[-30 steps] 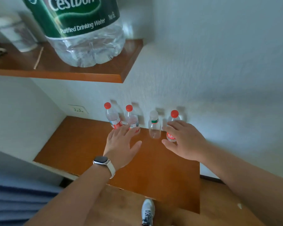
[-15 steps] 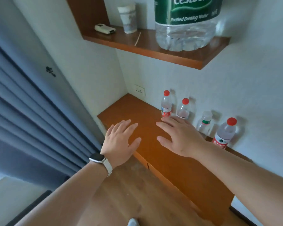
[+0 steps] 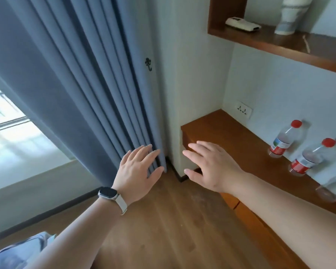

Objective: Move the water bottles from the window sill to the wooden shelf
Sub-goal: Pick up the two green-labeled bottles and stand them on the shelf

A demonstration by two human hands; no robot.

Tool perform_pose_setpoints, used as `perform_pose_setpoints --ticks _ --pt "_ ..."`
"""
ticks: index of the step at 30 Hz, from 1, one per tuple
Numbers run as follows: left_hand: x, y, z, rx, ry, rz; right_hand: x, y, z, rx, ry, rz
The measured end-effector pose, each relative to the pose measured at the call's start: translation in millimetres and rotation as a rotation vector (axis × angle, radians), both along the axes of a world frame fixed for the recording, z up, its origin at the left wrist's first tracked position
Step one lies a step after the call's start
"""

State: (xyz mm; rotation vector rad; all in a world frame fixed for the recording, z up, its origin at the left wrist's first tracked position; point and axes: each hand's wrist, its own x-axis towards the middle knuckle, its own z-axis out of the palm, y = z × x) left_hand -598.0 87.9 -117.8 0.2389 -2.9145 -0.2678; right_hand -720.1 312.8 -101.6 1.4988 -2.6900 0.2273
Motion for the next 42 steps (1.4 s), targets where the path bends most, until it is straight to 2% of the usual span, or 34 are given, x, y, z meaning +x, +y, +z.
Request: perform_pose_setpoints --ticks 3,12,25,32,42 --pt "29.3 -58.4 -1.2 0.011 0.026 0.054 16.7 -67.7 2.0 0.031 0.046 0.07" --pt "124.3 -198.7 -3.1 0.037 0.078 0.253 71.6 -247.7 1.5 -0.057 0.078 0.267" --pt "227.3 -313.9 3.7 -0.06 0.062 0.557 125.5 -431.0 -1.9 -0.147 0.044 0.551" --pt "229.0 -380.6 0.1 -0.088 0.028 0.712 117.5 -527.7 -13.1 -0.141 0.015 0.694" --pt "171.6 -509.5 21.2 -0.092 -0.014 0.896 60.0 -693.6 6.6 -0.106 0.006 0.851"
